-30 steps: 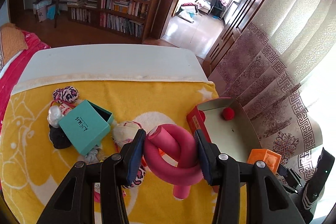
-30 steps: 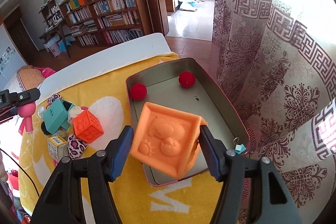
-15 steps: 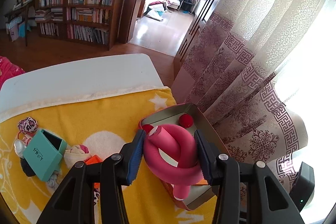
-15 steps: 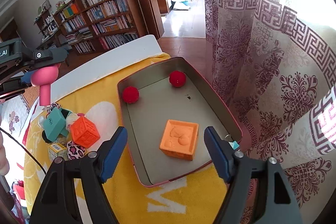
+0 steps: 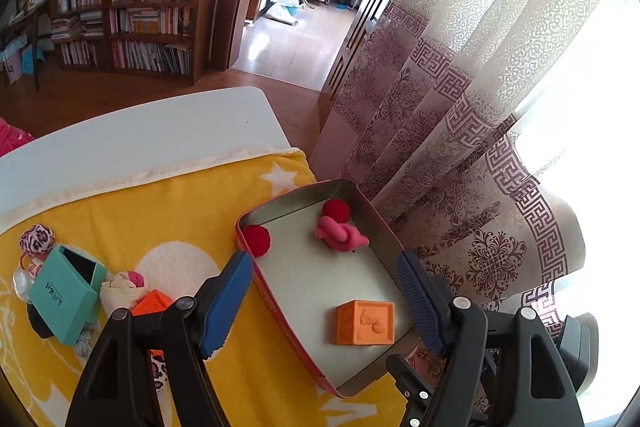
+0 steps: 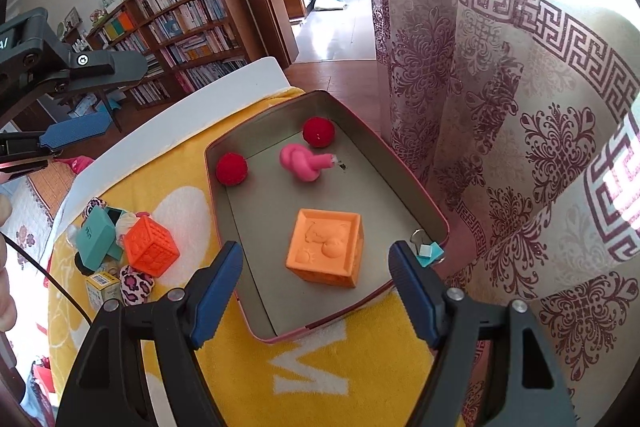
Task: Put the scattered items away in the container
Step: 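Withdraw both grippers from the tin back over the toy pile, then grasp the white medicine box with the right gripper, then grasp the clear plastic bag with the left gripper while right holds the medicine box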
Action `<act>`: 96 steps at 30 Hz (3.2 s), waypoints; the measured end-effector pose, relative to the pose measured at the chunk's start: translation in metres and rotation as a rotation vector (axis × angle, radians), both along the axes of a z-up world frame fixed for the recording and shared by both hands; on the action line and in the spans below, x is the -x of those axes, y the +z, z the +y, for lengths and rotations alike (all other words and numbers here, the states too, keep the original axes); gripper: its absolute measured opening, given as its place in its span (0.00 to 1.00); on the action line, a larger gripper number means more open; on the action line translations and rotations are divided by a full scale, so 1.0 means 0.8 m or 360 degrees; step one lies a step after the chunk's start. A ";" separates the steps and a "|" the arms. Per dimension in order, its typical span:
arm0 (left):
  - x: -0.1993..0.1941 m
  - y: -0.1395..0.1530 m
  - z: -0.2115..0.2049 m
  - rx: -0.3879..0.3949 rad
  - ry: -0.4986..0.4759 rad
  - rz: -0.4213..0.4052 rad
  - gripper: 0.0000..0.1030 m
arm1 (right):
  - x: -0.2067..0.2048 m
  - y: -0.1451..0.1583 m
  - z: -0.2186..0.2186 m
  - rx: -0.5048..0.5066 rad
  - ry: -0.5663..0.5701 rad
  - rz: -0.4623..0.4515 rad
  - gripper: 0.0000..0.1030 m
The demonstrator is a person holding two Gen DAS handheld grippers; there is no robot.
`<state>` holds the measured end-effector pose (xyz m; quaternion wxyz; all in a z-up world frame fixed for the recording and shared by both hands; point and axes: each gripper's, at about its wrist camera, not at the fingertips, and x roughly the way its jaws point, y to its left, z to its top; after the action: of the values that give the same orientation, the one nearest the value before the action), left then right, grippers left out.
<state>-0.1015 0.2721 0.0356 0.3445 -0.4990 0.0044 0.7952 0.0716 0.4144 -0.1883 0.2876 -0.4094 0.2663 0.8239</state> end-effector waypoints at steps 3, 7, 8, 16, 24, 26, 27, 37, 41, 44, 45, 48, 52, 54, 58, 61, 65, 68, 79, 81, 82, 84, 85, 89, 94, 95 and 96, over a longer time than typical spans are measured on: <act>0.002 -0.006 -0.020 0.0019 0.0052 -0.0024 0.73 | 0.002 -0.004 -0.005 0.0016 0.0008 -0.0004 0.77; 0.006 -0.015 -0.053 0.0050 0.0154 -0.0066 0.78 | 0.009 -0.007 -0.013 0.0034 0.0029 -0.0005 0.77; 0.007 -0.019 -0.062 0.0062 0.0186 -0.0083 0.83 | 0.011 -0.007 -0.016 0.0036 0.0036 -0.0005 0.77; 0.008 -0.047 -0.144 0.0108 0.0389 -0.0185 0.84 | 0.038 -0.013 -0.046 0.0075 0.0128 -0.0013 0.77; 0.014 -0.059 -0.239 0.0137 0.0590 -0.0228 1.00 | 0.076 -0.012 -0.090 0.0076 0.0269 -0.0022 0.77; 0.018 -0.062 -0.264 0.0143 0.0644 -0.0245 1.00 | 0.085 -0.012 -0.101 0.0074 0.0303 -0.0029 0.77; 0.019 -0.064 -0.276 0.0146 0.0672 -0.0250 1.00 | 0.090 -0.012 -0.106 0.0076 0.0316 -0.0033 0.77; 0.036 -0.078 -0.356 0.0130 0.0823 -0.0312 1.00 | 0.124 -0.017 -0.151 0.0089 0.0413 -0.0069 0.77; 0.045 -0.082 -0.367 0.0126 0.0814 -0.0333 1.00 | 0.132 -0.021 -0.167 0.0101 0.0434 -0.0087 0.77; 0.051 -0.084 -0.373 0.0133 0.0797 -0.0330 1.00 | 0.137 -0.025 -0.177 0.0113 0.0446 -0.0105 0.77; 0.053 -0.085 -0.374 0.0138 0.0791 -0.0329 1.00 | 0.139 -0.026 -0.181 0.0117 0.0450 -0.0111 0.77; 0.059 -0.090 -0.380 0.0148 0.0772 -0.0338 1.00 | 0.147 -0.029 -0.194 0.0126 0.0470 -0.0123 0.77; 0.065 -0.095 -0.391 0.0160 0.0748 -0.0348 1.00 | 0.163 -0.034 -0.216 0.0157 0.0514 -0.0125 0.77; 0.068 -0.098 -0.397 0.0168 0.0739 -0.0353 1.00 | 0.173 -0.037 -0.227 0.0201 0.0536 -0.0119 0.77; 0.074 -0.104 -0.415 0.0172 0.0737 -0.0368 1.00 | 0.194 -0.048 -0.243 0.0290 0.0547 -0.0123 0.77; 0.080 -0.107 -0.430 0.0175 0.0738 -0.0372 1.00 | 0.209 -0.051 -0.257 0.0282 0.0566 -0.0133 0.77; 0.088 -0.113 -0.449 0.0181 0.0753 -0.0388 1.00 | 0.231 -0.059 -0.275 0.0271 0.0593 -0.0156 0.77; 0.093 -0.119 -0.462 0.0184 0.0762 -0.0400 1.00 | 0.246 -0.069 -0.283 0.0280 0.0596 -0.0180 0.77; 0.112 -0.137 -0.485 0.0201 0.0746 -0.0436 1.00 | 0.273 -0.103 -0.289 0.0256 0.0512 -0.0308 0.77; 0.116 -0.140 -0.485 0.0203 0.0735 -0.0439 1.00 | 0.274 -0.106 -0.288 0.0244 0.0507 -0.0321 0.73; 0.117 -0.141 -0.484 0.0202 0.0728 -0.0442 1.00 | 0.275 -0.108 -0.288 0.0238 0.0509 -0.0333 0.62; 0.122 -0.144 -0.481 0.0197 0.0713 -0.0447 1.00 | 0.274 -0.112 -0.286 0.0265 0.0507 -0.0348 0.55; 0.125 -0.145 -0.479 0.0193 0.0703 -0.0448 1.00 | 0.272 -0.112 -0.285 0.0274 0.0503 -0.0344 0.54; 0.137 -0.145 -0.467 0.0150 0.0655 -0.0449 1.00 | 0.264 -0.106 -0.287 0.0239 0.0515 -0.0342 0.54; 0.159 -0.151 -0.452 0.0025 0.0636 -0.0527 1.00 | 0.254 -0.098 -0.286 0.0215 0.0516 -0.0329 0.53; 0.164 -0.152 -0.449 -0.0003 0.0641 -0.0546 1.00 | 0.252 -0.096 -0.285 0.0210 0.0512 -0.0329 0.53; 0.169 -0.154 -0.448 -0.0034 0.0649 -0.0566 1.00 | 0.251 -0.096 -0.284 0.0208 0.0508 -0.0327 0.53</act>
<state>-0.2368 -0.0863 -0.0877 0.1778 -0.6177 -0.1653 0.7480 -0.1292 0.1872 -0.2648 0.1518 -0.5462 0.2202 0.7939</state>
